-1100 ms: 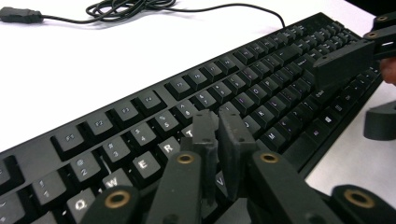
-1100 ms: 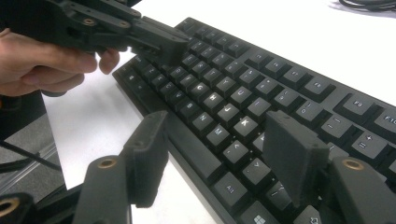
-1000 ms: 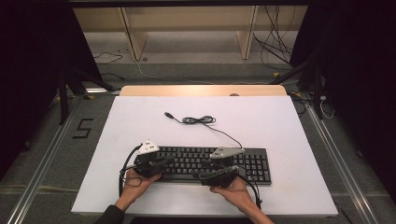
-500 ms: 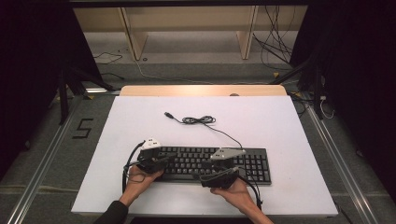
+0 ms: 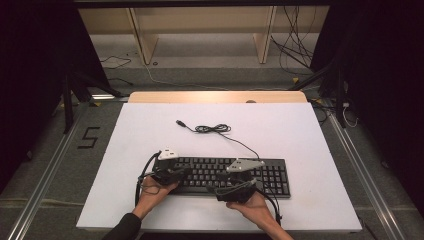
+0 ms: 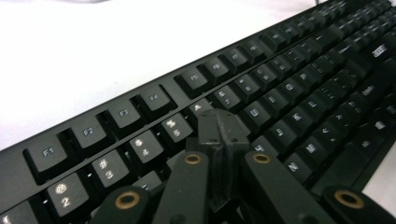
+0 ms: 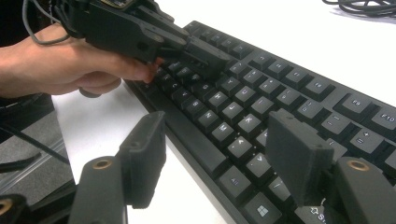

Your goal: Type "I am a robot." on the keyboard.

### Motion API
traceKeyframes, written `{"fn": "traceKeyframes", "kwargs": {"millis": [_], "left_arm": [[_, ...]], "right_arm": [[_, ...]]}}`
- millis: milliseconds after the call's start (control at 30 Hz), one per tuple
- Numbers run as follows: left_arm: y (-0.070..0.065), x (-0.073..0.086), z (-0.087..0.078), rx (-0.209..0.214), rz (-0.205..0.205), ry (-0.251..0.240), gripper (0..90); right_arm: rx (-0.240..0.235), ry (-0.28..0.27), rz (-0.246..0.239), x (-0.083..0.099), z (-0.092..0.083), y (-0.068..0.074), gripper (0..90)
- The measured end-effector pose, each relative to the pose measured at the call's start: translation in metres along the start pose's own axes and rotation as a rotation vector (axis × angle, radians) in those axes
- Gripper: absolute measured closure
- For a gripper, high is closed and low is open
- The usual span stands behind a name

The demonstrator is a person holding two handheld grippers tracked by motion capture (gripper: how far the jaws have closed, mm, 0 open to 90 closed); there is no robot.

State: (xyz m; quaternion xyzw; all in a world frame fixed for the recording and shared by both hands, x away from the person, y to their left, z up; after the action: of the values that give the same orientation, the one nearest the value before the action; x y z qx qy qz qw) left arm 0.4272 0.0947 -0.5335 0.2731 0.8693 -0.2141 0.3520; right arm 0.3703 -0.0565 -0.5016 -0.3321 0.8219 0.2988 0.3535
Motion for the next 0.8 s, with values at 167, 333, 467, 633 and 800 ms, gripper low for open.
{"fn": "traceKeyframes", "kwargs": {"millis": [167, 333, 467, 633, 800], "left_arm": [[0.002, 0.0, 0.0, 0.012, 0.003, -0.005, 89.1], [0.001, 0.001, 0.0, 0.016, 0.005, -0.001, 89.1], [0.0, 0.0, 0.0, 0.013, 0.008, -0.003, 89.0], [0.001, -0.003, -0.006, -0.001, 0.007, -0.028, 87.6], [0.001, -0.007, -0.013, 0.018, -0.019, -0.054, 83.6]], "right_arm": [[0.001, 0.0, 0.0, 0.0, 0.0, 0.001, 39.3], [0.001, 0.002, 0.001, 0.001, -0.001, 0.0, 39.2], [0.003, 0.004, 0.0, 0.001, -0.001, -0.001, 39.3], [0.007, -0.002, 0.004, 0.0, -0.001, -0.001, 39.2], [0.007, -0.005, 0.005, -0.001, -0.002, -0.002, 39.2]]}}
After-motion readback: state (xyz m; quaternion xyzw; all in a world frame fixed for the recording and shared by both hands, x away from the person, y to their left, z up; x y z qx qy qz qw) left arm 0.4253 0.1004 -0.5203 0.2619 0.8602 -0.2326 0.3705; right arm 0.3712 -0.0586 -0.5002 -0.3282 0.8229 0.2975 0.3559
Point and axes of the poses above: each handheld gripper's, and its own axes: z roughly forward along the jaws, x roughly out of its underside, y roughly to its left, the point moved 8 cm from there along z, roughly forward along the jaws, and after that the axes turned 1 degree about y, right-handed, at the moved point
